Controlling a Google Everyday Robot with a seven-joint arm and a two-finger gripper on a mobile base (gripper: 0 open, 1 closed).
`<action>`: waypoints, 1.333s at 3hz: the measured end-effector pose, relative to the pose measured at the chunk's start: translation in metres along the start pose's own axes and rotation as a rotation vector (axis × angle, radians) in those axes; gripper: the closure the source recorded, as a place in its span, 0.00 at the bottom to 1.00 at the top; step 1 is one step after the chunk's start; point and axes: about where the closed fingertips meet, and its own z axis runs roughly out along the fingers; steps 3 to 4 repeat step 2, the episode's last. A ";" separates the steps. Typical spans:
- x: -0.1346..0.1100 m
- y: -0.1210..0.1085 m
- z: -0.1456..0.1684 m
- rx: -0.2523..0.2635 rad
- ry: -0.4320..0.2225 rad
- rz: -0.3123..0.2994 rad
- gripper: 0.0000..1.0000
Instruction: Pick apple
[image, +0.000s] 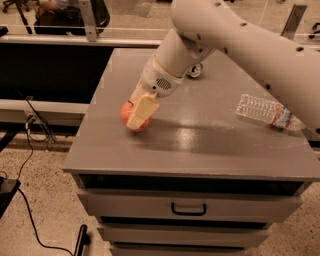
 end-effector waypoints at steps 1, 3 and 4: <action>-0.005 -0.004 -0.047 0.019 -0.117 0.017 1.00; -0.013 -0.002 -0.092 0.035 -0.249 0.011 1.00; -0.013 -0.002 -0.092 0.035 -0.249 0.011 1.00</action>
Offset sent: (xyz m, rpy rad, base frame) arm -0.0064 -0.0704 0.1421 0.4229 -0.0483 -0.0177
